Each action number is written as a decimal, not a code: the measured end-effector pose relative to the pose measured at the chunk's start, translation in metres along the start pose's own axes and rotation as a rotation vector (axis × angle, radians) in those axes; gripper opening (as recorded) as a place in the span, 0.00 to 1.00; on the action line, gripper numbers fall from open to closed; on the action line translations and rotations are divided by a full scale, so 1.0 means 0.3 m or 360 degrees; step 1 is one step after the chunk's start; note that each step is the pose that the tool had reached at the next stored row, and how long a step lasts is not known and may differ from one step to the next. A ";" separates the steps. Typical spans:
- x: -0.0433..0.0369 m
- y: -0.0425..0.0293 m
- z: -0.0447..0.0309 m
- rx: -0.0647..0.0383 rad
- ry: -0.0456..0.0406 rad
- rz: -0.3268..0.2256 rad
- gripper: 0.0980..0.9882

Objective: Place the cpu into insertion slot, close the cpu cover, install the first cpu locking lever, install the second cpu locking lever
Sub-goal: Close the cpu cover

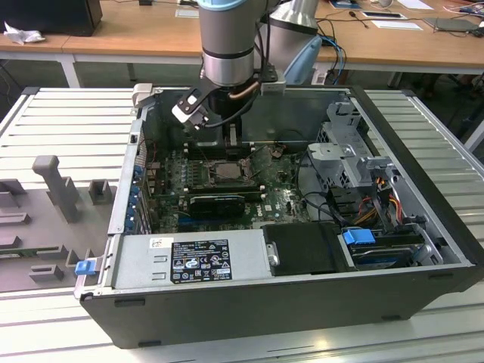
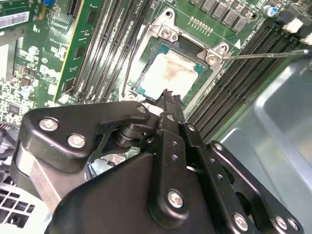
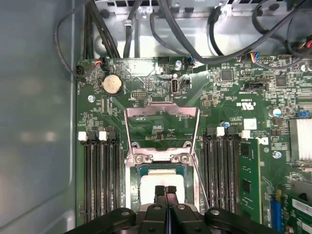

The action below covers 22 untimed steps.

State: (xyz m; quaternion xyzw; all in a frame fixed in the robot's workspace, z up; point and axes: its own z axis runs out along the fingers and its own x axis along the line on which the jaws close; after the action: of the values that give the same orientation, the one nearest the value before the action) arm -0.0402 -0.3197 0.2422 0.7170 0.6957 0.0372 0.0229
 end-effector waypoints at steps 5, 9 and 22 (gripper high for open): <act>0.001 0.010 -0.027 0.0000 0.0001 0.0000 0.01; 0.002 0.035 -0.029 0.0002 0.0000 0.0000 0.01; 0.004 0.089 -0.053 0.0004 0.0000 0.0000 0.01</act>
State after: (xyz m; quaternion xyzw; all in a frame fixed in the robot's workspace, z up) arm -0.0150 -0.3197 0.2603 0.7170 0.6958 0.0363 0.0219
